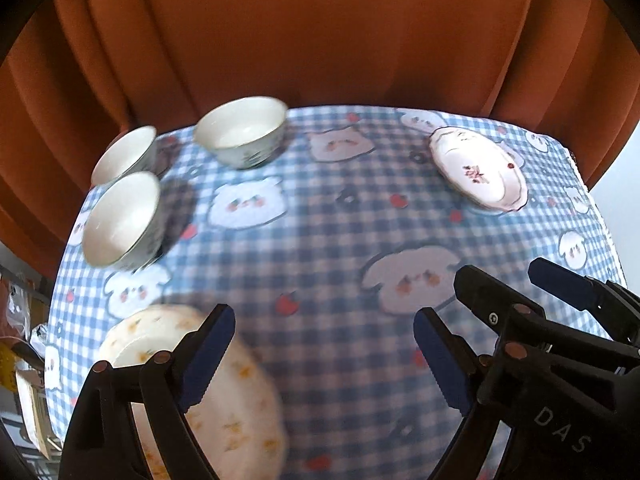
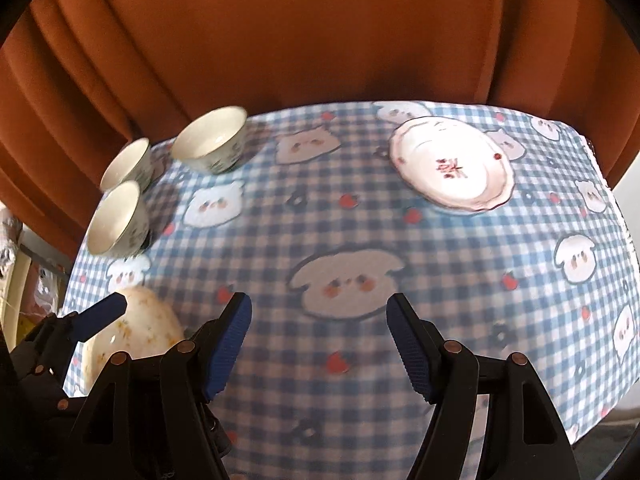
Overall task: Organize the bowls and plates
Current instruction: 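Move both grippers toward the small red-patterned plate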
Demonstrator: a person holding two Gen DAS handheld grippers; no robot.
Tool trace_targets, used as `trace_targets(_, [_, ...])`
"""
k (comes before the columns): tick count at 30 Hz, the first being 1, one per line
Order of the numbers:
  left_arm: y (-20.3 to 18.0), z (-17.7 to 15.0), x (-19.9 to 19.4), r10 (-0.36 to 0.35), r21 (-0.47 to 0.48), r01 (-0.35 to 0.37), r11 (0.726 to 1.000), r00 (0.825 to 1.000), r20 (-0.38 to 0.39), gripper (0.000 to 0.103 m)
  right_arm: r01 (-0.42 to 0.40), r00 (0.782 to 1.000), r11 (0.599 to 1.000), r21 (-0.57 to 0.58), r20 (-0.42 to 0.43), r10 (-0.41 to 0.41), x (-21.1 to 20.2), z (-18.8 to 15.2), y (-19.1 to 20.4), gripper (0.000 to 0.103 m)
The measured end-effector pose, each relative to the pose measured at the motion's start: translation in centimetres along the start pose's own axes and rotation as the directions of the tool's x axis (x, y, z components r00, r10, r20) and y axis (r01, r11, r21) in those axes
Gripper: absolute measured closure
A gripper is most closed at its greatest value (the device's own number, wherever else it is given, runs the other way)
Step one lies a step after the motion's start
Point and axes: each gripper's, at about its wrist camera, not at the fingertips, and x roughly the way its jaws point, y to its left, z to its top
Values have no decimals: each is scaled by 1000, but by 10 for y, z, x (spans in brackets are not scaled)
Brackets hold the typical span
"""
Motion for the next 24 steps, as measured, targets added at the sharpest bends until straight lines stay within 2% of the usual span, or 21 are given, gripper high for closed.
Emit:
trace_targets(3, [-23,12,8,9,2,-9,1000,1000,9,11,0,1000,1000,7,13,0,2,11,-25,26])
trace_targets(11, [-85,55,45,26,-32,-25,999,1000,5,12,4,1000,1000,3,15,-4,23,48,-90,25])
trace_targets(18, [-119,92,75,34,-59,-33,998,999,21,14,4,1000,1000,-8,29,-3,47,85,-137,21])
trace_targets(24, [-158,109,118,33,-74,-32,997,999,20,14,21,999,999,30,45,-22,71,111,-172,18])
